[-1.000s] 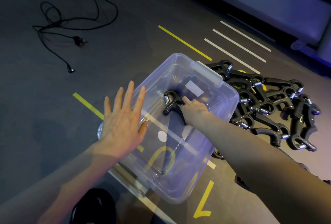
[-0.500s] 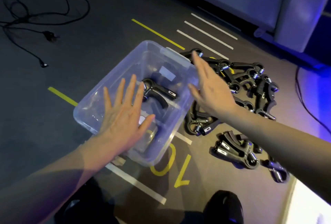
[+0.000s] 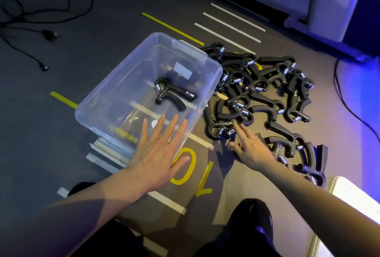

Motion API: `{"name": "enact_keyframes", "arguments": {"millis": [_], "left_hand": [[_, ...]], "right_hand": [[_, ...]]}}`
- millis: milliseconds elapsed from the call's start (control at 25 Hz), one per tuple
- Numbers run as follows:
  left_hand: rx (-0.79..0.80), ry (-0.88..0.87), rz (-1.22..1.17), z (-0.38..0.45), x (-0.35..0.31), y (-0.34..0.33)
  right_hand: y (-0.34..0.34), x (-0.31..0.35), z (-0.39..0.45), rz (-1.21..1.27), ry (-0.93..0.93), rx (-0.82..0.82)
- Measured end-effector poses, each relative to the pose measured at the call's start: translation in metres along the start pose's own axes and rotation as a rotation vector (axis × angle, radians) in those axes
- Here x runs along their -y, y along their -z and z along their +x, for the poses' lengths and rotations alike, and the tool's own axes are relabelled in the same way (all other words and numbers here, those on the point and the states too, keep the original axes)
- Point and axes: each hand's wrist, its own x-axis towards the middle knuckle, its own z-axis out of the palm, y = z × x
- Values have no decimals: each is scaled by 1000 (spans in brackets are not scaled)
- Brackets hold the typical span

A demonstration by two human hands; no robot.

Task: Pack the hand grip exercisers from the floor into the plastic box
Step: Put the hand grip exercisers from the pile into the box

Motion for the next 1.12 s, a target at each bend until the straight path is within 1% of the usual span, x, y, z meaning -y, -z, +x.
{"name": "enact_keyframes", "arguments": {"millis": [80,120,280,440,600,760,880,960,1040,1120], "left_hand": [[1,-5,-15,2,2,0],[13,-1,-22,2,2,0],[56,6,-73,-1,3,4],[40,6,-105,-2,4,6],[78,26,-118,-3,3,10],[108,52,-159,-1,3,11],[124,63,-163,-1,4,12],[143,65,-152,-1,3,13],[153,63,-146,-1,3,14],[170,59,-142,-1,3,15]], "right_hand": [[-6,7,12,141,-31,96],[-8,12,18,177,-50,107],[-14,27,34,182,-143,94],[-18,38,42,103,-139,10],[-18,38,38,162,-139,-154],[-13,25,30,164,-125,-361],[0,15,24,213,-95,-520],[13,10,20,298,-113,-644],[26,8,16,437,-163,-765],[36,12,9,557,-155,-883]]}}
